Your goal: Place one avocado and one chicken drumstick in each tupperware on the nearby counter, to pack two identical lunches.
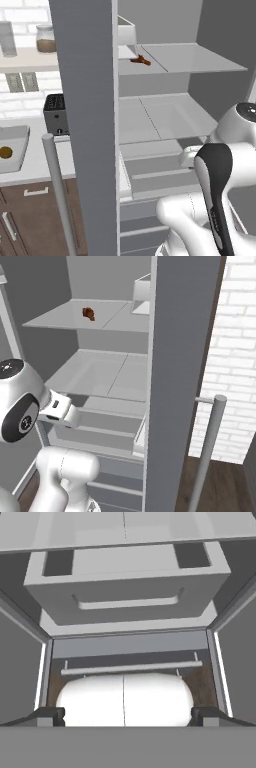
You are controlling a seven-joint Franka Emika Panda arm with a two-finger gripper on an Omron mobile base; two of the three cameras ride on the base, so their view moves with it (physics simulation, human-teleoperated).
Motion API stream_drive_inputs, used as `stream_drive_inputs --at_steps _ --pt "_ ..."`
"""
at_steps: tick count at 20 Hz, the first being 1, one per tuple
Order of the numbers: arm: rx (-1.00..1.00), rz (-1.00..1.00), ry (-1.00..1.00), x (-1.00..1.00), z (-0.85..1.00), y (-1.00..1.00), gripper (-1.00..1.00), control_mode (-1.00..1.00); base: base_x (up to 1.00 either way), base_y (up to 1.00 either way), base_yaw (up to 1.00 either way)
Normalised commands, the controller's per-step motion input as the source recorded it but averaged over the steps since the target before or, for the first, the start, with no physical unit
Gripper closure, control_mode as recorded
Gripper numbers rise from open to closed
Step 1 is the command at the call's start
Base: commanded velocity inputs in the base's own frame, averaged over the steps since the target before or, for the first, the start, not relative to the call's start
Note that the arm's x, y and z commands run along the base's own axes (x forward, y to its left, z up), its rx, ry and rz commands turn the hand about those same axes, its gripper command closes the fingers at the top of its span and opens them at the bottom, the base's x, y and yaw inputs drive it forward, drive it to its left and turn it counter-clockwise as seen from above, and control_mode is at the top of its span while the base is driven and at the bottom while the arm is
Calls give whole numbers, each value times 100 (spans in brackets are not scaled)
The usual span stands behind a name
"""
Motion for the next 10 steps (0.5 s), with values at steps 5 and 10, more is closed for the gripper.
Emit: stream_drive_inputs --at_steps 5,10 --pt "8 16 -25 60 68 19 -100 -100 0 0 0" --pt "0 3 -33 46 99 7 -100 -100 0 0 0"
